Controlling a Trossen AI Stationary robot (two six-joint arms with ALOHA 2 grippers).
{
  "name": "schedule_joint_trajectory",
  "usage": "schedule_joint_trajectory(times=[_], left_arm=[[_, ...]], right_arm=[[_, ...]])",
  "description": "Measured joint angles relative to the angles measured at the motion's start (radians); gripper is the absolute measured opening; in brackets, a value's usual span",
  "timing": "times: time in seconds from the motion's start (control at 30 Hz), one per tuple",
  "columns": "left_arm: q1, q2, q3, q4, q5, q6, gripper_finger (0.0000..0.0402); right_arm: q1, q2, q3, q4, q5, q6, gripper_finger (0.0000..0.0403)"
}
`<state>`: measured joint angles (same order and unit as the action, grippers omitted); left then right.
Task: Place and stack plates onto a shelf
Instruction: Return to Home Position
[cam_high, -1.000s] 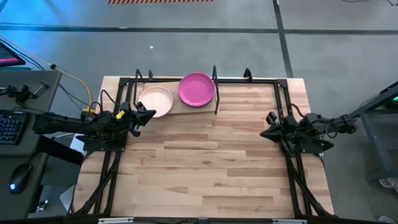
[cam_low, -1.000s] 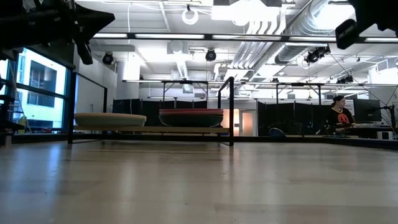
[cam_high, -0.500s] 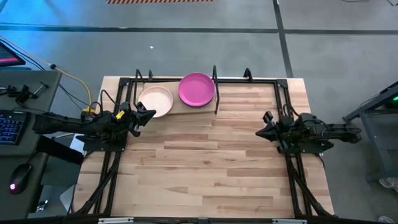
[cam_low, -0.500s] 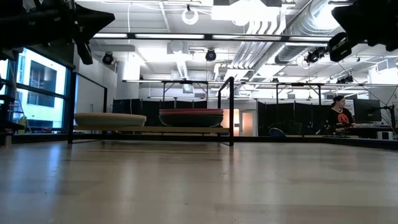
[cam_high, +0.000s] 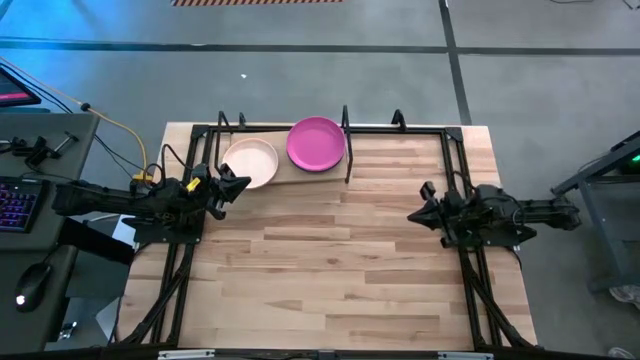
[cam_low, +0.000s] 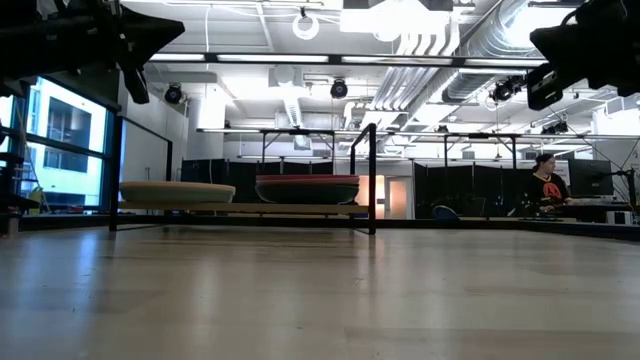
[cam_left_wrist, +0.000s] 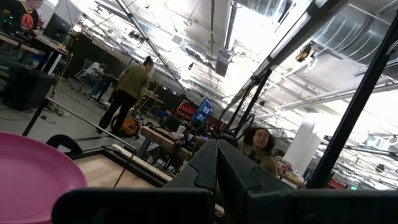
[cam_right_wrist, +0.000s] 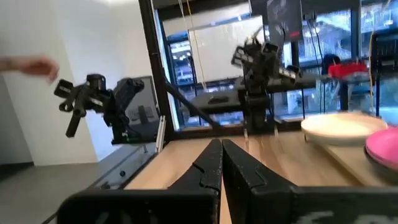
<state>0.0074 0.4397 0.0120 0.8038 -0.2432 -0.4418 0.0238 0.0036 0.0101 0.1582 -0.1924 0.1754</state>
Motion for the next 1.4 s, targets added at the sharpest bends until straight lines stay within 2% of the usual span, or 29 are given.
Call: schedule_joint_trajectory(times=[0.17, 0.4, 0.8, 0.93, 1.17, 1.4], left_arm=[[0.0, 0.0, 0.0, 0.0, 0.0, 0.0, 0.0001], [0.0, 0.0, 0.0, 0.0, 0.0, 0.0, 0.0], [0.0, 0.0, 0.001, -0.032, -0.002, 0.0, 0.0], [-0.001, -0.065, 0.001, -0.208, -0.002, 0.0, 0.0], [-0.001, -0.307, 0.002, -0.764, 0.003, 0.002, 0.0], [-0.002, -0.436, 0.007, -0.746, 0.028, 0.016, 0.0]], right_arm=[[0.0, 0.002, 0.0, -0.124, 0.033, 0.115, 0.0], [0.0, 0.008, 0.0, -0.123, 0.039, 0.261, 0.0], [0.014, -0.003, 0.0, -0.123, 0.042, 0.296, 0.0], [0.04, -0.003, 0.0, -0.124, 0.042, 0.296, 0.0], [0.051, 0.003, 0.0, -0.124, 0.042, 0.296, 0.0], [0.051, 0.004, 0.0, -0.124, 0.041, 0.296, 0.0]])
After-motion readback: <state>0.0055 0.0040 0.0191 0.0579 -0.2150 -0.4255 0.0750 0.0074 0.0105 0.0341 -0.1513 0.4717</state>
